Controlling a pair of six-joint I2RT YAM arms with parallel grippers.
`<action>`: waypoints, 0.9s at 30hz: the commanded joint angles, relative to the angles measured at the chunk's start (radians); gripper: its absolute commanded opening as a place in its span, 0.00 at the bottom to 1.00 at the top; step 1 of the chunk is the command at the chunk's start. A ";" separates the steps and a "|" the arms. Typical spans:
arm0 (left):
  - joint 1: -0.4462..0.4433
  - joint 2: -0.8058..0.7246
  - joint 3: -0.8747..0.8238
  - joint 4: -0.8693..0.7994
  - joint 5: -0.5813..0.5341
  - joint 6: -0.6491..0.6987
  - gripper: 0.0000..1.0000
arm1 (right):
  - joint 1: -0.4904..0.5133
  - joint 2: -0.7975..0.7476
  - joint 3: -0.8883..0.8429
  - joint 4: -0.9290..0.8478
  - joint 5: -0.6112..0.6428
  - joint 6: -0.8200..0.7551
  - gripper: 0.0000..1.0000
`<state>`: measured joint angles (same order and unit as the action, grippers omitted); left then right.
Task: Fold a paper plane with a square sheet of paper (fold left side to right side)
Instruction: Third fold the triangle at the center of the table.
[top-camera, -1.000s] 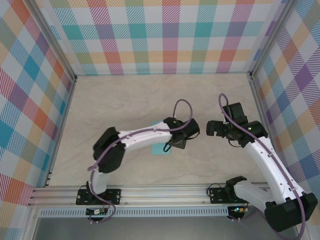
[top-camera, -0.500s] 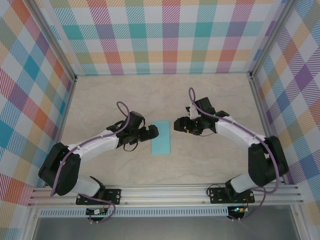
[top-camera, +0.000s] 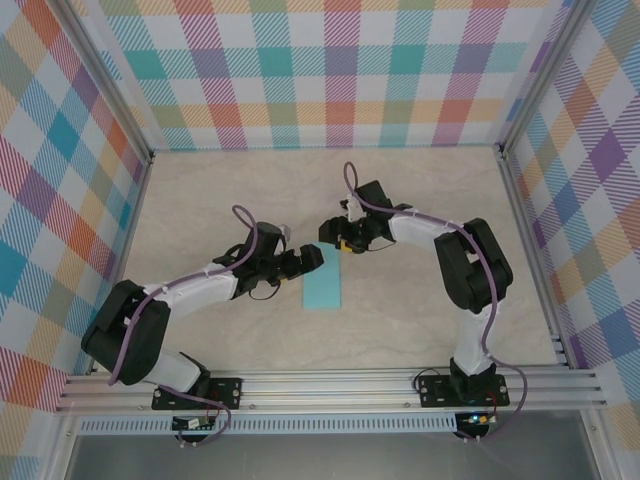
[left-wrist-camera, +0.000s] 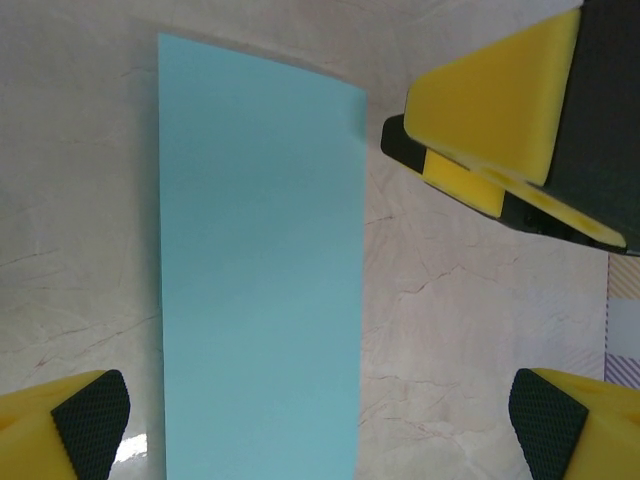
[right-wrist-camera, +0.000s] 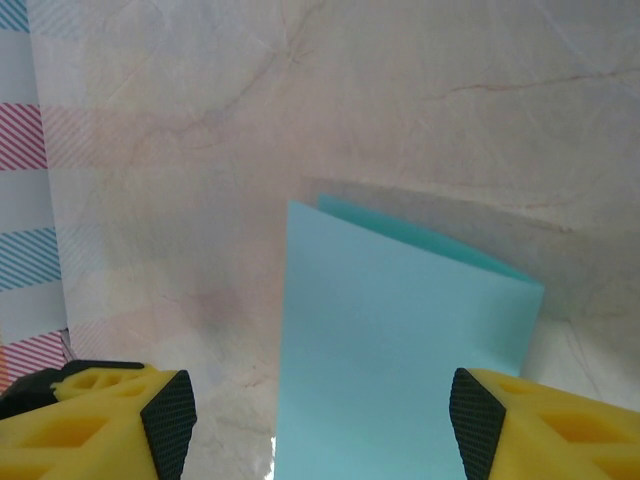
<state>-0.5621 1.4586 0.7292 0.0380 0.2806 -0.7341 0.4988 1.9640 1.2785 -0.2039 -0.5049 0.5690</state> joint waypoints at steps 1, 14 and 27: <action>0.011 0.028 -0.005 0.024 0.023 -0.009 0.99 | 0.007 0.029 0.056 -0.033 0.017 -0.027 0.71; 0.010 0.137 0.035 0.017 0.085 -0.006 0.99 | 0.016 0.095 0.081 -0.097 0.060 -0.067 0.71; -0.002 0.243 0.071 0.079 0.155 -0.041 0.83 | 0.018 0.096 0.074 -0.112 0.076 -0.090 0.74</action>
<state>-0.5507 1.6424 0.7753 0.0303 0.3721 -0.7685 0.5072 2.0487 1.3376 -0.2852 -0.4458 0.5076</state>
